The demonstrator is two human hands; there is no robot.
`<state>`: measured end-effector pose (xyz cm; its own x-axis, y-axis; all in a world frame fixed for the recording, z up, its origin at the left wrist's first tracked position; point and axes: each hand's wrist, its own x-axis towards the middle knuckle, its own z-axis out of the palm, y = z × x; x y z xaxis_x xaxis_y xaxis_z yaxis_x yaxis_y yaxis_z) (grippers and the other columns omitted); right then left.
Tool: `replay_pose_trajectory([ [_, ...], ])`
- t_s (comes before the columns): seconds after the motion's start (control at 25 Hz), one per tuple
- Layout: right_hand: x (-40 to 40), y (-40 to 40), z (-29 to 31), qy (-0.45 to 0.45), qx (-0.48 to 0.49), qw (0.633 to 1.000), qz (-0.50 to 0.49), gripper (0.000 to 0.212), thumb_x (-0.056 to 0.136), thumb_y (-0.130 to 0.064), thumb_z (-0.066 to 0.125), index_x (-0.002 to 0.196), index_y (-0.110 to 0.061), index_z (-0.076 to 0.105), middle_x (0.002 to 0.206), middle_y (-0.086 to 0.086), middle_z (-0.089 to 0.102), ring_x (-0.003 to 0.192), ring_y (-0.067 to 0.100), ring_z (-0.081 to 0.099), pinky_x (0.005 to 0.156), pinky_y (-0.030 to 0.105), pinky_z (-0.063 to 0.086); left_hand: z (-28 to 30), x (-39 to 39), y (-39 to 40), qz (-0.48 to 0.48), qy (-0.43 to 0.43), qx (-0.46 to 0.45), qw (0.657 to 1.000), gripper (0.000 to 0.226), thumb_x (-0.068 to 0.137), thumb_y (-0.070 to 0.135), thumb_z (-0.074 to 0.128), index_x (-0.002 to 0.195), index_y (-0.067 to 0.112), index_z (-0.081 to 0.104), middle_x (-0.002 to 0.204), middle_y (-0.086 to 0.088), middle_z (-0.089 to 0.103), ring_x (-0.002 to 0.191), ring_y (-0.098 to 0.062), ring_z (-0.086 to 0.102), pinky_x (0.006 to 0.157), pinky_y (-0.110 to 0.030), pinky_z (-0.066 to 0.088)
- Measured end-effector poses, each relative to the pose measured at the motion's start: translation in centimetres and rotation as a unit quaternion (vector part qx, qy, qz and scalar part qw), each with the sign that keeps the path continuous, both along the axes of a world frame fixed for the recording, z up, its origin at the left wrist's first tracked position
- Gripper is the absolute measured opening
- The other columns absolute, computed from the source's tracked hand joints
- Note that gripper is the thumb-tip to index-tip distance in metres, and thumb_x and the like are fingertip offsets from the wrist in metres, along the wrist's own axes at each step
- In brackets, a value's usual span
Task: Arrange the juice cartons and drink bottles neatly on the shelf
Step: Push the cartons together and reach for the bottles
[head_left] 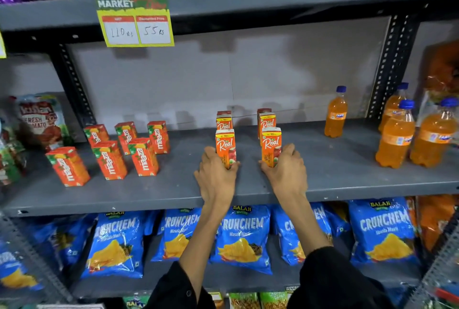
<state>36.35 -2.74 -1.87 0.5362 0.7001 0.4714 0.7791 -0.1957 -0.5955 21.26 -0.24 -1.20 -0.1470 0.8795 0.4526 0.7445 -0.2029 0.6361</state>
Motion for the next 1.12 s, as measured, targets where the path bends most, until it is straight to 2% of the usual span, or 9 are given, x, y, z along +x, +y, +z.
replay_pose_trajectory([
  [0.24, 0.0, -0.1, -0.1, -0.020, -0.004, 1.000, -0.001, 0.063, 0.079, -0.050, 0.074, 0.114, -0.007, 0.044, 0.113, 0.019, 0.062, 0.106, 0.038, 0.063, 0.089, 0.051, 0.054, -0.1, 0.0, 0.0, -0.001, 0.001, 0.003, 1.000, 0.058, 0.083, 0.046, 0.078, 0.120, 0.014, 0.046, 0.120, -0.006, 0.067, 0.113, -0.028, 0.067, 0.097, -0.049, 0.051],
  [0.4, 0.0, -0.1, -0.2, -0.026, -0.003, 1.000, -0.004, 0.064, 0.079, -0.051, 0.073, 0.114, -0.007, 0.044, 0.113, 0.019, 0.063, 0.106, 0.038, 0.063, 0.089, 0.050, 0.054, -0.5, 0.1, 0.2, -0.002, 0.002, -0.003, 1.000, 0.061, 0.084, 0.047, 0.077, 0.123, 0.014, 0.044, 0.123, -0.006, 0.066, 0.117, -0.028, 0.065, 0.100, -0.047, 0.047],
  [0.52, 0.2, -0.3, -0.2, -0.005, -0.009, 1.000, 0.013, 0.073, 0.076, -0.056, 0.074, 0.121, -0.007, 0.042, 0.119, 0.018, 0.061, 0.111, 0.037, 0.062, 0.092, 0.050, 0.053, -0.4, 0.2, 0.2, -0.005, -0.007, -0.013, 1.000, 0.081, 0.078, 0.053, 0.079, 0.135, 0.011, 0.040, 0.134, -0.009, 0.060, 0.127, -0.030, 0.059, 0.104, -0.051, 0.045],
  [0.6, 0.9, -0.7, -0.1, 0.061, 0.014, 0.997, 0.050, 0.079, 0.077, -0.058, 0.073, 0.130, -0.009, 0.038, 0.129, 0.016, 0.054, 0.116, 0.034, 0.059, 0.093, 0.049, 0.053, -0.2, 0.4, -0.4, 0.017, -0.050, 0.008, 0.999, 0.098, 0.072, 0.058, 0.082, 0.145, 0.010, 0.035, 0.141, -0.010, 0.052, 0.132, -0.030, 0.053, 0.105, -0.052, 0.045],
  [0.68, 2.6, -1.9, -0.2, 0.122, 0.078, 0.987, 0.076, 0.071, 0.083, -0.054, 0.069, 0.133, -0.014, 0.040, 0.131, 0.011, 0.051, 0.115, 0.028, 0.059, 0.092, 0.048, 0.054, -0.6, 1.5, -1.3, 0.012, -0.147, 0.113, 0.983, 0.086, 0.074, 0.054, 0.083, 0.139, 0.017, 0.040, 0.126, -0.001, 0.053, 0.118, -0.025, 0.056, 0.098, -0.049, 0.051],
  [0.76, 5.2, -3.5, -0.1, 0.122, 0.172, 0.976, 0.057, 0.050, 0.090, -0.044, 0.065, 0.128, -0.018, 0.047, 0.123, 0.004, 0.053, 0.107, 0.019, 0.058, 0.092, 0.045, 0.054, -0.8, 3.6, -2.5, -0.050, -0.230, 0.208, 0.949, 0.055, 0.083, 0.042, 0.080, 0.124, 0.024, 0.049, 0.104, 0.009, 0.050, 0.094, -0.018, 0.055, 0.082, -0.038, 0.054],
  [0.88, 10.8, -6.3, 0.0, 0.071, 0.271, 0.959, -0.038, 0.033, 0.096, -0.026, 0.057, 0.127, -0.016, 0.050, 0.122, 0.006, 0.051, 0.103, 0.014, 0.052, 0.092, 0.033, 0.050, -0.7, 8.3, -4.8, -0.187, -0.239, 0.226, 0.926, 0.023, 0.090, 0.031, 0.074, 0.107, 0.032, 0.057, 0.085, 0.012, 0.054, 0.073, -0.009, 0.051, 0.069, -0.017, 0.045],
  [1.0, 16.8, -8.6, -0.4, 0.057, 0.303, 0.944, -0.115, 0.036, 0.094, -0.012, 0.055, 0.130, -0.007, 0.049, 0.127, 0.021, 0.048, 0.114, 0.028, 0.049, 0.095, 0.026, 0.041, -0.6, 13.7, -6.3, -0.327, -0.263, 0.137, 0.897, 0.012, 0.091, 0.029, 0.071, 0.098, 0.032, 0.062, 0.081, 0.013, 0.062, 0.071, -0.008, 0.058, 0.065, -0.011, 0.046],
  [1.12, 20.7, -9.0, -0.6, 0.086, 0.255, 0.958, -0.095, 0.043, 0.095, -0.007, 0.055, 0.136, -0.001, 0.044, 0.134, 0.024, 0.047, 0.125, 0.036, 0.048, 0.105, 0.041, 0.041, 0.1, 18.9, -6.1, -0.422, -0.285, -0.016, 0.861, 0.023, 0.089, 0.020, 0.074, 0.110, 0.026, 0.067, 0.095, 0.005, 0.072, 0.079, -0.001, 0.064, 0.068, -0.010, 0.051],
])
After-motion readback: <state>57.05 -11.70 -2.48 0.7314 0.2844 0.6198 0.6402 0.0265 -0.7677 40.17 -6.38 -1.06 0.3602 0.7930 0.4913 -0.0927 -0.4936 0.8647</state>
